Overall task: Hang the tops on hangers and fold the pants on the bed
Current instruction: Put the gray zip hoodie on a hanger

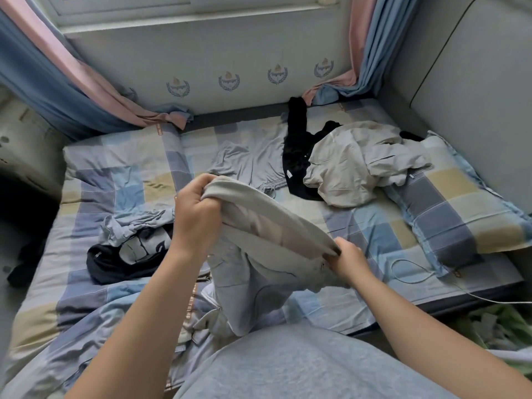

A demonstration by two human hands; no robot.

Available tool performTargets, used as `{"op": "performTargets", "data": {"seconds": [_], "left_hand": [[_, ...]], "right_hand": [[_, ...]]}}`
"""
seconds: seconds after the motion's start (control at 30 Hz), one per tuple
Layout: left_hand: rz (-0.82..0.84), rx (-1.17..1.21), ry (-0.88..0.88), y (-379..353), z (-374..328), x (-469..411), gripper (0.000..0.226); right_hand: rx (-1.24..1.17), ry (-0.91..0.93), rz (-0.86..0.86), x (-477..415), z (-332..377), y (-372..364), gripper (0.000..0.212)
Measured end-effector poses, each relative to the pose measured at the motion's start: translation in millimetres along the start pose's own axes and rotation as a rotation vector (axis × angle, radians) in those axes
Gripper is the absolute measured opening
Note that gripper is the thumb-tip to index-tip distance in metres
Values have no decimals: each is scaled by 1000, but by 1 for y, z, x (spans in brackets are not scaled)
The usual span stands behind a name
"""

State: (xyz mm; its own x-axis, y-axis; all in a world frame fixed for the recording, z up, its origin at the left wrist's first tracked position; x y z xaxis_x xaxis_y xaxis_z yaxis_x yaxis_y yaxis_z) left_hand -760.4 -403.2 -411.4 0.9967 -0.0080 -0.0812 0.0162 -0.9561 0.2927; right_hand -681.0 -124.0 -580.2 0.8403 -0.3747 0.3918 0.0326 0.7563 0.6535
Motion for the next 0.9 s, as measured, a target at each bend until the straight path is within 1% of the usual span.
{"op": "performTargets", "data": {"seconds": [0.03, 0.1, 0.17, 0.27, 0.3, 0.33, 0.4, 0.43, 0.5, 0.53, 0.57, 0.63, 0.67, 0.73, 0.8, 0.87, 0.9], "left_hand": [[-10, -20, 22, 3, 4, -2, 36], [47, -96, 79, 3, 18, -6, 36], [133, -191, 132, -3, 36, -5, 30], [158, -304, 173, -14, 59, -1, 23], [162, -326, 174, -17, 65, 1, 19], [174, -339, 180, -21, 70, 4, 15], [201, -345, 216, -27, 77, 11, 6], [214, -342, 235, -30, 78, 16, 12], [240, -362, 227, -37, 76, 24, 36], [242, -387, 191, -40, 71, 28, 46], [239, -414, 137, -43, 64, 32, 51], [264, -433, 1, -50, 50, 40, 49], [319, -419, -41, -54, 44, 44, 46], [511, -374, -38, -65, 35, 53, 46], [686, -358, -12, -79, 31, 65, 51], [725, -396, 14, -91, 35, 73, 53], [710, -417, 22, -95, 38, 75, 45]], "right_hand": [[-32, -35, -2, -1, -6, 1, 19], [-110, -56, -20, -4, -6, 6, 24], [-175, -35, -25, -6, 6, 13, 28], [-341, -17, -23, -4, 31, 22, 33], [-423, -28, -16, -1, 39, 25, 32], [-519, -45, -2, 2, 46, 26, 26], [-709, -84, 38, 9, 60, 30, 8], [-777, -94, 50, 13, 68, 33, 4], [-858, -93, 51, 20, 82, 39, 3], [-894, -89, 45, 23, 88, 43, 5], [-926, -84, 40, 26, 94, 46, 7], [-978, -77, 32, 33, 107, 52, 6], [-998, -68, 33, 37, 115, 53, 5], [-1065, -34, 44, 45, 130, 54, 6], [-1153, -3, 48, 52, 145, 54, 9], [-1230, 15, 48, 57, 156, 56, 9], [-1269, 23, 47, 58, 160, 58, 8]]}}
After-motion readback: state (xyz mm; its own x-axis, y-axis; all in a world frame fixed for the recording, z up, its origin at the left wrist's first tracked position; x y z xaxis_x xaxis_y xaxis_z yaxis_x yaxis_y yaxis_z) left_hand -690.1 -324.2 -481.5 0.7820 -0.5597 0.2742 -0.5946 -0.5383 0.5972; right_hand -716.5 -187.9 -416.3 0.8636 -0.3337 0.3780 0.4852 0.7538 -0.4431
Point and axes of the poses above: each hand's wrist, its own x-axis away from the middle knuckle, its own y-axis out of the back of the hand, z = x × y, the point moved 2 cm from there along -x, towards the middle knuckle, and after that the axes turned 6 degrees about -x, right-handed, at the moved point
